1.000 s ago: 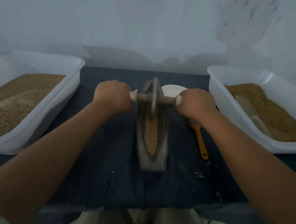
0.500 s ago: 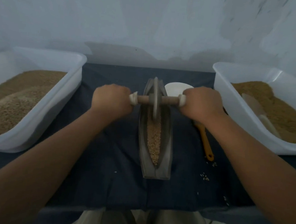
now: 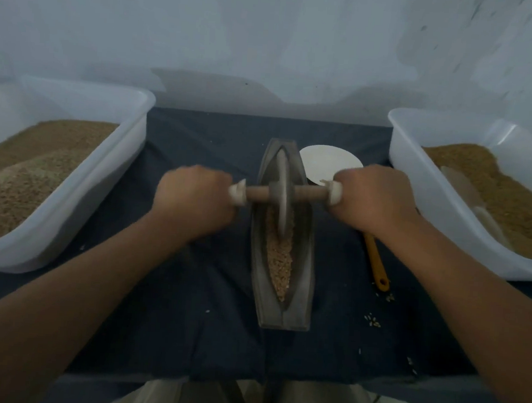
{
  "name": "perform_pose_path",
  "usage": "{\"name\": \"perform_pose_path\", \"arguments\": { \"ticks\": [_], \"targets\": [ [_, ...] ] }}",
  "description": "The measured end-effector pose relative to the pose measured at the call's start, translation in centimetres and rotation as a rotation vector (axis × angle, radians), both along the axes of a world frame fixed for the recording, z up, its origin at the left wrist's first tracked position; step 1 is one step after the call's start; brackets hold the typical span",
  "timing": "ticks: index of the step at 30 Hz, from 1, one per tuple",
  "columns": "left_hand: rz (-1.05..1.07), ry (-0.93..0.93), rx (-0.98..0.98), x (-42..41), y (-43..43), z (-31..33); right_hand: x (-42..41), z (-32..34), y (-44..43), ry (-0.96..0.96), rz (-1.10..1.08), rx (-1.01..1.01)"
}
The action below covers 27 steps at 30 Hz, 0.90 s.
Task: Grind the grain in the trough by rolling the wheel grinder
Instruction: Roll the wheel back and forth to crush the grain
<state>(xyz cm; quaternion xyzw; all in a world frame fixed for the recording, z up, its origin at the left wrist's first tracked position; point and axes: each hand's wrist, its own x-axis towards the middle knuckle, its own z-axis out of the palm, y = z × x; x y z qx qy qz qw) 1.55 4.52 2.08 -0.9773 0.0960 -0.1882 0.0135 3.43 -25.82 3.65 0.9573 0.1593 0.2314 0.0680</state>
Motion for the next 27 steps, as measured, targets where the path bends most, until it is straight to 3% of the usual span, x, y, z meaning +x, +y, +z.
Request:
{"name": "perform_pose_path", "arguments": {
  "ticks": [3, 6, 10, 12, 15, 21, 23, 27],
  "targets": [
    [0.012, 0.026, 0.058, 3.9, -1.5, 2.6, 2.8, -0.1, 0.4, 0.121, -0.132, 0.064],
    [-0.037, 0.067, 0.098, 2.7, -0.8, 2.5, 0.9, 0.1, 0.0, 0.198, -0.137, 0.078],
    [-0.178, -0.062, 0.001, -4.1, 1.9, -1.1, -4.4, 0.1, -1.3, 0.001, 0.149, 0.043],
    [-0.182, -0.080, -0.056, -5.0, 2.6, -2.2, -4.5, 0.3, -1.2, -0.023, 0.188, -0.007],
    [-0.075, -0.059, -0.005, -1.9, 1.3, -1.5, -1.5, 0.3, -0.4, 0.002, 0.066, -0.053],
    [0.001, 0.081, 0.065, 4.3, -1.9, 3.1, 2.6, 0.8, 0.4, 0.180, -0.169, 0.066],
    [-0.017, 0.102, 0.077, 2.2, -0.7, 1.8, 0.4, 1.0, 0.1, 0.225, -0.124, 0.053],
    [-0.157, -0.061, 0.071, -3.8, 1.9, -0.8, -5.6, 0.7, -1.4, 0.103, 0.127, 0.072]
  ]
}}
